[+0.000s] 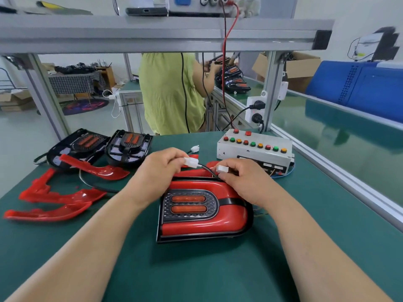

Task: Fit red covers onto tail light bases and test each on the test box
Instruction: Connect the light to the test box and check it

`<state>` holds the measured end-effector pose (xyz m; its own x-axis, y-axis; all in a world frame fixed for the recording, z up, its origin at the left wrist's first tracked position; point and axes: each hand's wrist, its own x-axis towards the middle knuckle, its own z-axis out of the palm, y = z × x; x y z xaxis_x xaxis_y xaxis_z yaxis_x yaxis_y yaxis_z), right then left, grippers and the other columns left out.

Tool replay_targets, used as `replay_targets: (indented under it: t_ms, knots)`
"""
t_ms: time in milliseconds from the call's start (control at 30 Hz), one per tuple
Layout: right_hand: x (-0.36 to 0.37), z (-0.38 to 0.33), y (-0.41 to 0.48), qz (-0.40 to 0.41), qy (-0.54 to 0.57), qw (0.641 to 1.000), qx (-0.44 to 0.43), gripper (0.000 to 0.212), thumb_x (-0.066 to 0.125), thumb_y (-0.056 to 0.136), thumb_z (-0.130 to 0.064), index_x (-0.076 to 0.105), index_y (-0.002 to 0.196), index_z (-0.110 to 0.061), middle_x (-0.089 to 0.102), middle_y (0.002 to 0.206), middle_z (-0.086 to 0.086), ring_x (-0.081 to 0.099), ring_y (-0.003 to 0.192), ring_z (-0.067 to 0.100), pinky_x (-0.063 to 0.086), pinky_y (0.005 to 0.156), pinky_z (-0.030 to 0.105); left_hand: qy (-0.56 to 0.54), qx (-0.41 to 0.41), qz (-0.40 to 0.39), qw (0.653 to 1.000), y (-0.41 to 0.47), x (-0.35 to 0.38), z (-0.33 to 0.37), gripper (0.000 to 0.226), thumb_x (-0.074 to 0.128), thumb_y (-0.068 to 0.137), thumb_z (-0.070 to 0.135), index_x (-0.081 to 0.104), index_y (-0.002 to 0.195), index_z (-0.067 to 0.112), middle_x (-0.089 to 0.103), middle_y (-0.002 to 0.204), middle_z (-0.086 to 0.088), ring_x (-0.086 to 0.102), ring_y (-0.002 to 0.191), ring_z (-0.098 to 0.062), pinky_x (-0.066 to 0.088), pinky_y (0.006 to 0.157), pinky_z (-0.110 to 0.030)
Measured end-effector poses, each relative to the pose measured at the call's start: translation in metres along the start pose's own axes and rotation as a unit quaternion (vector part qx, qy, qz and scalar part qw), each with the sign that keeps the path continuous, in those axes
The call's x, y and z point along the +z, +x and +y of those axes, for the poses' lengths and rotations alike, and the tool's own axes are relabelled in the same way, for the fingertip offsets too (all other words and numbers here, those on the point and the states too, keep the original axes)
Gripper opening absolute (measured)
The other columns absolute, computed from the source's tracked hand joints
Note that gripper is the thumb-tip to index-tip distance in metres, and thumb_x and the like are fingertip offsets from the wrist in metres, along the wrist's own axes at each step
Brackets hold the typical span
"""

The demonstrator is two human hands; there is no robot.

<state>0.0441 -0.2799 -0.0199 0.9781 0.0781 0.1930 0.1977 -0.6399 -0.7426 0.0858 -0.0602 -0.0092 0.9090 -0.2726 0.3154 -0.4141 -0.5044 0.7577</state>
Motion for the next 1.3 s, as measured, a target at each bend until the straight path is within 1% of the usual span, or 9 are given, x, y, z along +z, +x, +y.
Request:
replay_targets:
  t_ms: [133, 267, 400, 567, 700, 833, 933, 1167, 1300]
  knots:
    - [0.002, -0.005, 0.002, 0.048, 0.052, 0.997, 0.000, 0.015, 0.073, 0.086, -0.031, 0.072, 0.100, -0.032, 0.070, 0.090, -0.013, 0.062, 0.082, 0.000, 0.044, 0.072, 0.017, -0.051, -0.020, -0.027, 0.998, 0.003, -0.001, 0.003, 0.022, 0.055, 0.099, 0.020, 0.072, 0.091, 0.031, 0.055, 0.060, 0.015, 0.047, 0.055, 0.002, 0.040, 0.064, -0.022]
    - [0.011, -0.014, 0.001, 0.054, 0.083, 0.994, -0.045, 0.031, 0.084, 0.074, -0.033, 0.068, 0.101, -0.038, 0.067, 0.087, -0.017, 0.058, 0.079, -0.007, 0.041, 0.069, 0.005, -0.030, -0.013, -0.065, 0.997, -0.001, 0.007, 0.007, 0.019, 0.056, 0.098, 0.022, 0.071, 0.090, 0.031, 0.059, 0.062, 0.022, 0.051, 0.063, 0.003, 0.043, 0.071, -0.024]
    - [0.015, -0.017, 0.001, 0.076, 0.096, 0.990, -0.076, 0.015, 0.082, 0.078, -0.035, 0.073, 0.089, -0.034, 0.068, 0.084, -0.023, 0.061, 0.079, -0.006, 0.041, 0.070, 0.005, -0.014, -0.006, -0.065, 0.998, -0.002, 0.011, 0.011, 0.019, 0.057, 0.097, 0.022, 0.071, 0.091, 0.033, 0.060, 0.065, 0.026, 0.053, 0.064, 0.005, 0.040, 0.073, -0.024]
    - [0.010, -0.013, 0.003, 0.099, 0.114, 0.987, -0.061, 0.011, 0.080, 0.080, -0.030, 0.071, 0.081, -0.036, 0.066, 0.071, -0.025, 0.058, 0.066, -0.005, 0.040, 0.063, 0.008, -0.013, 0.065, -0.042, 0.997, -0.010, 0.011, 0.016, 0.032, 0.073, 0.087, 0.013, 0.071, 0.113, 0.032, 0.062, 0.089, 0.013, 0.059, 0.088, 0.000, 0.045, 0.088, -0.021]
    - [0.008, -0.012, 0.001, 0.071, 0.099, 0.991, -0.052, 0.017, 0.084, 0.075, -0.037, 0.072, 0.088, -0.035, 0.066, 0.072, -0.022, 0.059, 0.068, -0.003, 0.040, 0.063, 0.009, 0.032, 0.127, 0.009, 0.991, -0.011, 0.011, 0.020, 0.018, 0.072, 0.087, 0.008, 0.077, 0.102, 0.017, 0.057, 0.077, 0.005, 0.054, 0.076, -0.005, 0.039, 0.073, -0.014]
    - [-0.001, -0.012, -0.001, 0.047, 0.064, 0.996, -0.034, 0.012, 0.070, 0.084, -0.050, 0.068, 0.093, -0.042, 0.068, 0.090, -0.021, 0.059, 0.086, -0.009, 0.041, 0.068, 0.006, 0.044, 0.082, 0.048, 0.994, -0.011, 0.005, 0.016, 0.009, 0.067, 0.092, 0.017, 0.073, 0.097, 0.021, 0.062, 0.085, 0.000, 0.055, 0.081, -0.005, 0.037, 0.071, -0.008]
    - [-0.001, -0.011, -0.001, 0.049, 0.027, 0.998, -0.039, 0.007, 0.061, 0.096, -0.039, 0.066, 0.099, -0.040, 0.064, 0.102, -0.015, 0.055, 0.094, -0.007, 0.036, 0.076, 0.007, 0.032, 0.048, 0.047, 0.997, -0.009, 0.003, 0.013, 0.009, 0.064, 0.094, 0.020, 0.072, 0.095, 0.024, 0.064, 0.089, 0.004, 0.055, 0.082, -0.005, 0.038, 0.071, -0.009]
    - [0.009, -0.014, -0.001, 0.101, 0.027, 0.992, -0.067, 0.016, 0.075, 0.085, -0.023, 0.072, 0.099, -0.029, 0.061, 0.090, -0.013, 0.054, 0.086, -0.004, 0.036, 0.074, 0.005, 0.023, 0.042, 0.009, 0.999, -0.009, 0.008, 0.011, 0.010, 0.062, 0.095, 0.020, 0.069, 0.093, 0.027, 0.058, 0.077, 0.013, 0.054, 0.073, 0.004, 0.035, 0.066, -0.009]
    - [0.010, -0.016, -0.001, 0.113, 0.030, 0.990, -0.074, 0.022, 0.079, 0.081, -0.020, 0.074, 0.103, -0.021, 0.061, 0.084, -0.013, 0.054, 0.077, -0.006, 0.037, 0.073, 0.005, 0.020, 0.049, 0.014, 0.998, -0.009, 0.010, 0.010, 0.007, 0.064, 0.094, 0.023, 0.068, 0.093, 0.029, 0.061, 0.085, 0.008, 0.056, 0.080, -0.003, 0.040, 0.071, -0.012]
